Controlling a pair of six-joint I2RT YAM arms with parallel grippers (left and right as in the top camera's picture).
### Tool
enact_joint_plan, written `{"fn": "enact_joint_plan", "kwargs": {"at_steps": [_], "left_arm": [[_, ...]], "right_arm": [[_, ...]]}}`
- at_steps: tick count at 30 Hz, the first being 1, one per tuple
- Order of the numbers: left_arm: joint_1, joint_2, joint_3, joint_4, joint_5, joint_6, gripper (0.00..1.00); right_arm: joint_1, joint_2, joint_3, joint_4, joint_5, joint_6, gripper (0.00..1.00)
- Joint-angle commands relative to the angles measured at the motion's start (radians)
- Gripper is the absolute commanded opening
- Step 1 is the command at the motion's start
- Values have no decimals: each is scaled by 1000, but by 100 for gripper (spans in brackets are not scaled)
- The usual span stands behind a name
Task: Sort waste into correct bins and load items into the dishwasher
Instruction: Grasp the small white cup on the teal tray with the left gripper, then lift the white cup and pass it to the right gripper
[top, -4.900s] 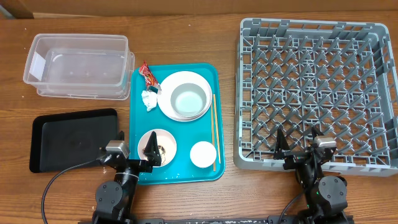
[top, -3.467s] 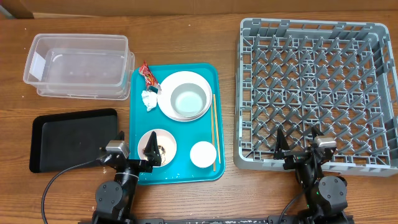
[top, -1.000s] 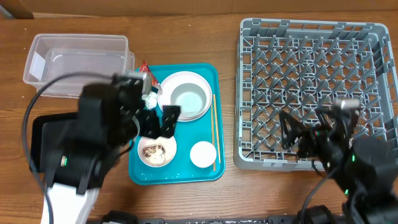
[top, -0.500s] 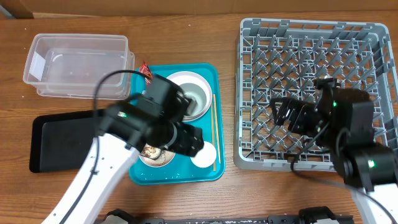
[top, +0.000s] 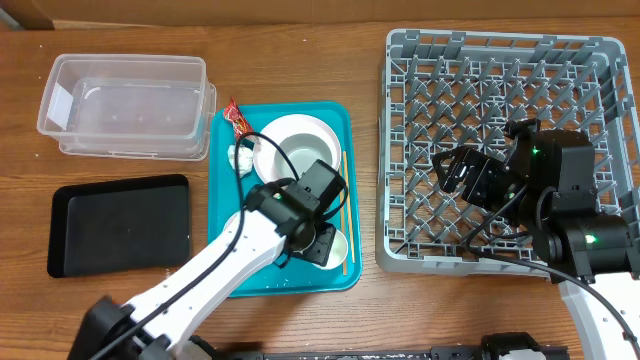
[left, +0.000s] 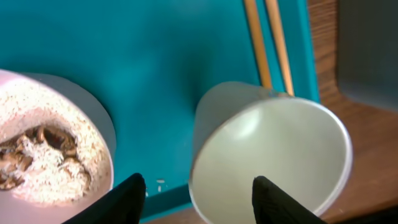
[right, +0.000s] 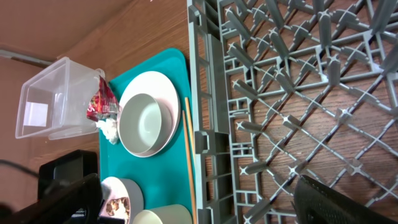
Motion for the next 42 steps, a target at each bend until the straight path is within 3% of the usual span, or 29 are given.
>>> {"fn": "enact_joint_plan", "kwargs": {"at_steps": [1, 2, 3, 4, 12, 17, 21, 25, 29, 37, 42], "left_arm": [[-1, 37, -3, 24, -37, -15, 50], [-1, 48, -3, 30, -32, -16, 36], [-1, 54, -2, 27, -29, -17, 15], [-1, 55, 1, 21, -19, -17, 4], [87, -6, 229, -121, 28, -36, 4], [283, -56, 375, -89, 398, 57, 4], [431, -53, 389, -31, 831, 135, 4], [505, -47, 389, -15, 1173, 214, 4], [510, -48, 389, 3, 1284, 216, 4], [509, -48, 389, 43, 1401, 216, 4], [508, -48, 389, 43, 1398, 216, 4]], "right_arm": [[-3, -17, 26, -3, -8, 4, 100], [-3, -17, 26, -5, -9, 1, 100], [-3, -17, 26, -7, -7, 1, 100], [-3, -17, 26, -9, -6, 1, 100], [-3, -20, 26, -6, -29, -29, 100], [-3, -21, 26, 56, -294, -76, 96], [-3, -21, 26, 157, -554, -135, 93], [4, -21, 26, 275, -688, -134, 90], [43, -20, 26, 404, -783, -117, 89], [193, 7, 26, 547, -787, -89, 89], [245, 18, 26, 638, -783, -88, 76]]}}
